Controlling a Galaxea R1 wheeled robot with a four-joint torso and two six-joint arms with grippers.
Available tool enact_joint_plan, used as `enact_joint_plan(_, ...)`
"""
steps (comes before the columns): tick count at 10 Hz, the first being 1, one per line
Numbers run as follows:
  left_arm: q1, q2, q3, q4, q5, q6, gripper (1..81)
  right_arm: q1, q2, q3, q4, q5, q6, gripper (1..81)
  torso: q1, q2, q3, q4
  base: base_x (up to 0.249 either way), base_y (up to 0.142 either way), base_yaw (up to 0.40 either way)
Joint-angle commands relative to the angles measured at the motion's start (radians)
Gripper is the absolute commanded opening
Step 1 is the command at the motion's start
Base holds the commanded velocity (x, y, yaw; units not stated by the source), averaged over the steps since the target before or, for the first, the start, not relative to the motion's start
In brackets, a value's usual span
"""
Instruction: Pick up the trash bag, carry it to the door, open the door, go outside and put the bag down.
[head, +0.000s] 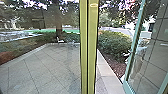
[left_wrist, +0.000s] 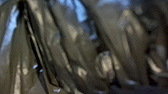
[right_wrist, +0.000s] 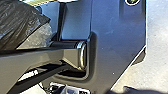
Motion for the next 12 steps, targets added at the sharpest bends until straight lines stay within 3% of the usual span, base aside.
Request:
enact_joint_plan(1,-0.042,-0.006,0.008,-0.003,0.08,0.005,1.0,0.045,0.043,-0.077,-0.012,-0.053,-0.004,81.1,0.0,0.0,0.0,0.0,0.0,0.0,-0.111)
enact_joint_plan(12,-0.045,0.005,0.008,-0.004,0.054,-0.001,1.0,0.05,0.08,-0.105,-0.035,-0.046,0.001,81.1,0.0,0.0,0.0,0.0,0.0,0.0,-0.009)
